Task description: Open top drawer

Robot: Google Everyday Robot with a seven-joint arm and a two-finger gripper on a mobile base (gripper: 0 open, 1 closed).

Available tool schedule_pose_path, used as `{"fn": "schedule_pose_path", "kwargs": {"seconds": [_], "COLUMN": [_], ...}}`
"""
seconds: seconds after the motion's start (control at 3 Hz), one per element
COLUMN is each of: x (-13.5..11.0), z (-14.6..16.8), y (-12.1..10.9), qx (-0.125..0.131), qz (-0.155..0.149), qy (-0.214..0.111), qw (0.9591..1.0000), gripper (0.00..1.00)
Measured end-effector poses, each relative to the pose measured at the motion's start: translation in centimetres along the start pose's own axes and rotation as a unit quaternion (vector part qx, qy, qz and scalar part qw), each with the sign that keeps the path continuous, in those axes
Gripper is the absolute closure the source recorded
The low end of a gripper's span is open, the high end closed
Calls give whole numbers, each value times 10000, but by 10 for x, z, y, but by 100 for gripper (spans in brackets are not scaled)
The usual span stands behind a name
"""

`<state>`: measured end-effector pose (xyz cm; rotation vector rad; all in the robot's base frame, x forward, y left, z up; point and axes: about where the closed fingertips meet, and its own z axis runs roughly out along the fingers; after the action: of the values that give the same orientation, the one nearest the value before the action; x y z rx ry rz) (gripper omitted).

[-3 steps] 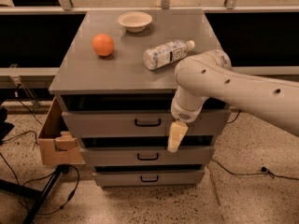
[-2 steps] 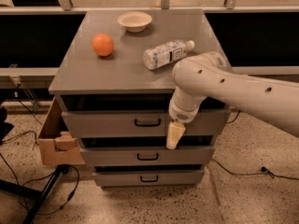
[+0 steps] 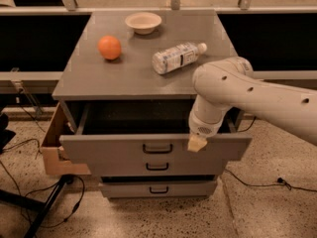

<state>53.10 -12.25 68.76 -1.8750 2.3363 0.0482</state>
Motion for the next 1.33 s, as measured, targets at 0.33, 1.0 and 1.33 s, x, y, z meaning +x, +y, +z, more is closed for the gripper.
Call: {"fn": "schedule_pose_path", "kwargs": {"seconds": [0.33,1.0,1.33], "x": [0,56,56], "z": [0,-58,-60], "y": [0,45,46], "qx": [0,201,209], "qz": [0,740,747], "qy": [0,-166,-169], "qw": [10000,9969,9968], "gripper": [63,7,0]}}
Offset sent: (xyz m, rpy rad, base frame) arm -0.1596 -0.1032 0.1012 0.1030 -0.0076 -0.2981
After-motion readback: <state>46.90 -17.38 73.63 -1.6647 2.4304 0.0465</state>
